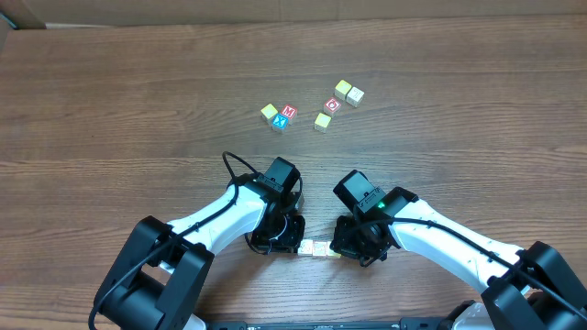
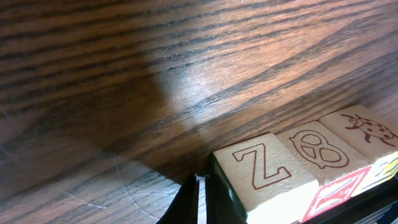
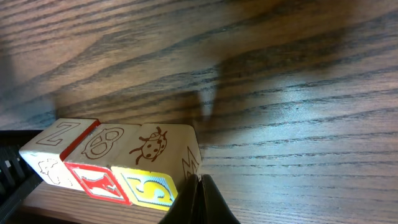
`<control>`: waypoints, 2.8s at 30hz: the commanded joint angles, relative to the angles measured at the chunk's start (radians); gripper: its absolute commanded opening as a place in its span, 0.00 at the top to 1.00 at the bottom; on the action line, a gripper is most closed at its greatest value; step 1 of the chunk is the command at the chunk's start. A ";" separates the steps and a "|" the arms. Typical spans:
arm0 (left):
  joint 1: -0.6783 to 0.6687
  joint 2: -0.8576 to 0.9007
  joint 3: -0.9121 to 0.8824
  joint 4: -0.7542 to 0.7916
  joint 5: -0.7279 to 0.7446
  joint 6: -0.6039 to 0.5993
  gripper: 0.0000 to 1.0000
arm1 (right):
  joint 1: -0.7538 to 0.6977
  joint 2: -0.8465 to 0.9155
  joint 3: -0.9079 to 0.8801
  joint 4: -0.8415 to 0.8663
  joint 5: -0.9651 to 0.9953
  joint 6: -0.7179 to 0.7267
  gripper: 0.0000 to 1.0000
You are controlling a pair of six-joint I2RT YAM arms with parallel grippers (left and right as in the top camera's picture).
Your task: Flip 3 blocks
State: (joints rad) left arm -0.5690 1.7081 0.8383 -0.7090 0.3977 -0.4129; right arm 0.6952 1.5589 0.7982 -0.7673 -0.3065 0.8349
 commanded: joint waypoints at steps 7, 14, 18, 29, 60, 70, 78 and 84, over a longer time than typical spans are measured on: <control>-0.008 0.039 -0.024 0.048 -0.069 0.043 0.96 | 0.044 0.003 0.021 0.064 -0.088 0.034 0.96; -0.008 0.039 -0.024 0.056 -0.143 0.039 0.96 | 0.103 0.003 0.021 0.092 -0.076 0.085 0.96; -0.008 0.038 -0.024 0.056 -0.187 0.044 0.96 | 0.113 0.003 0.021 0.103 -0.077 0.109 0.96; -0.008 0.039 -0.024 0.072 -0.237 0.112 0.96 | 0.119 0.003 0.021 0.105 -0.077 0.140 0.96; -0.008 0.038 -0.024 0.028 -0.240 0.227 0.96 | 0.162 0.003 -0.002 0.122 -0.019 0.332 0.96; -0.008 0.039 -0.024 0.026 -0.240 0.243 0.96 | 0.162 0.003 -0.050 0.158 -0.011 0.379 0.96; -0.008 0.039 -0.024 0.029 -0.240 0.261 0.96 | 0.162 0.003 -0.059 0.180 -0.006 0.382 0.96; -0.008 0.039 -0.024 0.042 -0.240 0.277 0.96 | 0.167 0.003 -0.059 0.182 0.000 0.382 0.96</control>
State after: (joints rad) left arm -0.5690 1.6848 0.8581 -0.6628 0.1902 -0.1719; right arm 0.8486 1.5627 0.7429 -0.6064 -0.3241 1.2091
